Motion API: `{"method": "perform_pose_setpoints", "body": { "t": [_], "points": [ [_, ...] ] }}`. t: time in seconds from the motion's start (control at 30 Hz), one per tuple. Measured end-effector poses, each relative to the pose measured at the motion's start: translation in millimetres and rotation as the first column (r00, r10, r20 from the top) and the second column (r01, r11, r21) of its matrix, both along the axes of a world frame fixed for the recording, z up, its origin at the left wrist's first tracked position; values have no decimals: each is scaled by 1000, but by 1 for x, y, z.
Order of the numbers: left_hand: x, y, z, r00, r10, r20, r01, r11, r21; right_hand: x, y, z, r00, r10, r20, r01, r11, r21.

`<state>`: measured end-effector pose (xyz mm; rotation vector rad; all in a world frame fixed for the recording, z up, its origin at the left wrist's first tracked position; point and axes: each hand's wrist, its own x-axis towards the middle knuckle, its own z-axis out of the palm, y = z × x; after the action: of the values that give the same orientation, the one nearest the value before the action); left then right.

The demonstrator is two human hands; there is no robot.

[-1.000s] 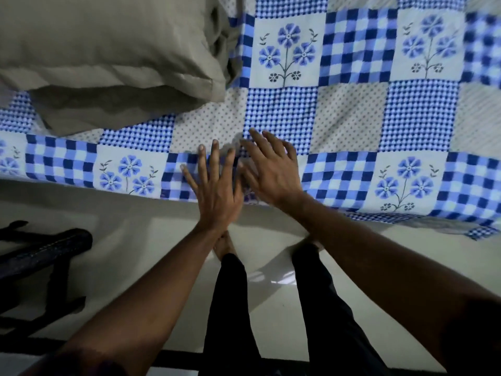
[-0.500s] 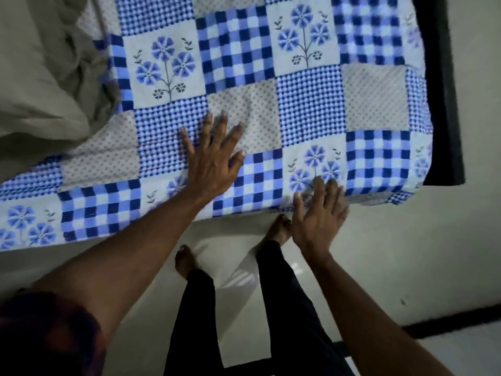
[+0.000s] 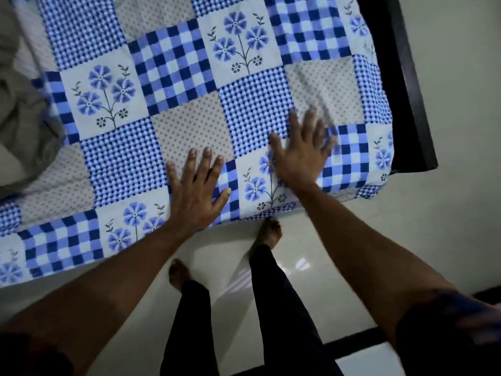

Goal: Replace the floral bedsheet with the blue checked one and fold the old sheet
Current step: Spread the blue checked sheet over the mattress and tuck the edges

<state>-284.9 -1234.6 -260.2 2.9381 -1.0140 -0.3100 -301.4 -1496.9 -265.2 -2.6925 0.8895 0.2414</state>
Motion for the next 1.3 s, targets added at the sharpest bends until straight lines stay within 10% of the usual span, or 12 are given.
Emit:
{"method": "perform_pose_setpoints", "body": {
  "t": [0.2, 0.4, 0.57, 0.67, 0.9, 1.13, 1.3],
  "points": [
    [-19, -81, 2, 971, -234, -40, 230, 970, -84, -66, -126, 8, 858, -513, -37, 513, 858, -2],
    [3, -156, 10, 997, -13, -81, -5, 977, -214, -11, -85, 20, 963, -42, 268, 51, 998, -27],
    [79, -141, 12, 967, 252, -42, -255, 935, -246, 74, -26, 22, 897, 406, 176, -426, 901, 88],
    [131, -115, 9, 919, 393, -12, -390, 907, -161, 96, -64, 9, 930, 366, 48, -369, 925, 88],
    [193, -141, -2, 945, 319, -79, -322, 946, -29, 87, -171, 8, 950, -312, -33, 313, 947, 70],
    [189, -241, 3, 992, -118, -43, 103, 959, -265, 201, -109, 24, 914, 73, 399, -66, 997, -32],
    [283, -163, 10, 972, 234, -5, -208, 855, -475, 303, -45, 40, 815, 206, 541, -309, 945, 105]
  ]
}}
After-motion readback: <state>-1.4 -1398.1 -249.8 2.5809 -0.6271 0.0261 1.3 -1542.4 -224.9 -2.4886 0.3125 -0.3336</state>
